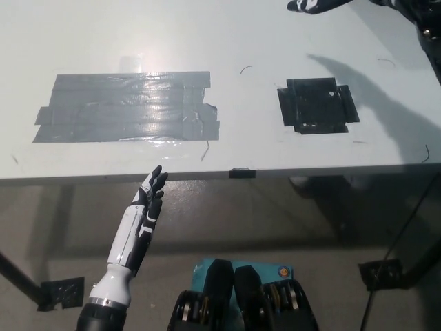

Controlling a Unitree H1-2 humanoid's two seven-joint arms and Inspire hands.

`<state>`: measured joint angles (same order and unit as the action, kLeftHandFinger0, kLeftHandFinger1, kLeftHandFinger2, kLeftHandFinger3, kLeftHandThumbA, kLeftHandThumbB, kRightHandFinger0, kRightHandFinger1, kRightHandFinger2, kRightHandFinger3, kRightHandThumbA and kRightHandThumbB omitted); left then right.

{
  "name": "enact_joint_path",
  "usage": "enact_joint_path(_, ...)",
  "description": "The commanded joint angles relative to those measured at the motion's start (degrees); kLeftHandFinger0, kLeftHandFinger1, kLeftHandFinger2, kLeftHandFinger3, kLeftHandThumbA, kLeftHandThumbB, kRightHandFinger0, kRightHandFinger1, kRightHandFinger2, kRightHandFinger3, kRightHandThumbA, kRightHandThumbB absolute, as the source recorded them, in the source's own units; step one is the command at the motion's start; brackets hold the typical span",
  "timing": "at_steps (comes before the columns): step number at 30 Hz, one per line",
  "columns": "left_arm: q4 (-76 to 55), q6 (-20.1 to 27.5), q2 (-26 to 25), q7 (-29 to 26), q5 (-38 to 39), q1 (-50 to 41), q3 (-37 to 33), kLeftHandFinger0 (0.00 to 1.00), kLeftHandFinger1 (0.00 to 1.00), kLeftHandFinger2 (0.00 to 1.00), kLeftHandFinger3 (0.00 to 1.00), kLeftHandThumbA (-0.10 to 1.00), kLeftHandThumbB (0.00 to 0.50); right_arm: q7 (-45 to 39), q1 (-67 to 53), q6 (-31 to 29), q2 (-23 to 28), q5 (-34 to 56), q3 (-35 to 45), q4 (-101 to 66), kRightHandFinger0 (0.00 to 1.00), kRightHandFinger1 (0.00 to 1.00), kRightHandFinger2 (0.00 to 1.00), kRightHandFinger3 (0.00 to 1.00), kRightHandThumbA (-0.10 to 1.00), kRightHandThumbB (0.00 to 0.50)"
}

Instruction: A toilet paper roll is kept on the black spot on the desk infront of the robot and the robot inserts its right thumb into the hole in the centre to grab the roll. Then it passes the roll to a person.

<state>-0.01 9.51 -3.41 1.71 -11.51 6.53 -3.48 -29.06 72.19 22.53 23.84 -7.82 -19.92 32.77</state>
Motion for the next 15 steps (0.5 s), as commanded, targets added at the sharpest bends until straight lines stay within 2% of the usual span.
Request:
enact_joint_path(1, -1.42, 0.61, -0.31, -0.01, 0.17, 0.69, -0.33, 1.00, 1.00, 1.00, 1.00, 1.00, 0.093, -1.96, -0.98, 4.11, 5.76, -0.85, 3.20, -16.39, 1.00, 1.00, 1.00, 1.00, 0.81, 0.483)
enact_joint_path(3, -1.35, 0.75, -0.35, 0.06, 0.18, 0.60, -0.38, 1.00, 1.00, 1.00, 1.00, 1.00, 0.087, -2.69, -4.82, 4.39, 7.40, 0.95, 6.88, -26.29, 1.00, 1.00, 1.00, 1.00, 0.77, 0.447)
enact_joint_path(4, -1.35, 0.71, -0.35, 0.04, 0.14, 0.60, -0.37, 1.00, 1.00, 1.00, 1.00, 1.00, 0.087, -2.76, -6.18, 4.39, 8.21, 1.38, 7.73, -29.81, 1.00, 1.00, 1.00, 1.00, 0.81, 0.487)
enact_joint_path(5, -1.00, 0.64, -0.44, 0.14, 0.20, 0.93, -0.36, 1.00, 1.00, 1.00, 1.00, 1.00, 0.096, -2.67, -9.45, 4.39, 9.70, 2.54, 10.11, -37.18, 1.00, 1.00, 1.00, 1.00, 0.84, 0.494)
enact_joint_path(6, -0.86, 0.66, -0.50, 0.15, 0.20, 1.01, -0.32, 1.00, 1.00, 1.00, 1.00, 1.00, 0.101, -2.27, -11.44, 4.39, 10.19, 3.57, 11.64, -40.95, 1.00, 1.00, 1.00, 1.00, 0.83, 0.468)
enact_joint_path(8, -0.76, 0.47, -0.60, 0.10, 0.19, 1.19, -0.17, 1.00, 1.00, 1.00, 1.00, 1.00, 0.104, -0.91, -15.70, 4.39, 10.50, 5.81, 14.88, -47.79, 1.00, 1.00, 1.00, 1.00, 0.81, 0.469)
enact_joint_path(11, -0.26, 0.68, -0.75, 0.06, 0.00, 1.58, -0.14, 1.00, 1.00, 1.00, 1.00, 1.00, 0.103, 0.71, -23.00, 4.39, 11.15, 8.15, 19.10, -59.66, 1.00, 1.00, 1.00, 1.00, 0.85, 0.462)
enact_joint_path(13, 0.25, 1.05, -0.76, -0.11, -0.10, 1.74, -0.09, 1.00, 1.00, 1.00, 1.00, 1.00, 0.096, 3.23, -29.63, 4.39, 9.99, 12.30, 22.56, -68.25, 1.00, 1.00, 1.00, 1.00, 0.84, 0.473)
enact_joint_path(14, 0.22, 0.83, -0.74, -0.09, -0.01, 1.70, -0.01, 1.00, 1.00, 1.00, 1.00, 1.00, 0.097, 4.69, -32.24, 4.39, 8.95, 16.74, 23.84, -70.85, 1.00, 1.00, 1.00, 1.00, 0.77, 0.449)
enact_joint_path(15, 0.33, 0.87, -0.68, -0.15, -0.02, 1.64, 0.00, 1.00, 1.00, 1.00, 1.00, 1.00, 0.096, 5.79, -34.25, 4.39, 8.00, 18.75, 24.62, -72.73, 1.00, 1.00, 1.00, 1.00, 0.73, 0.453)
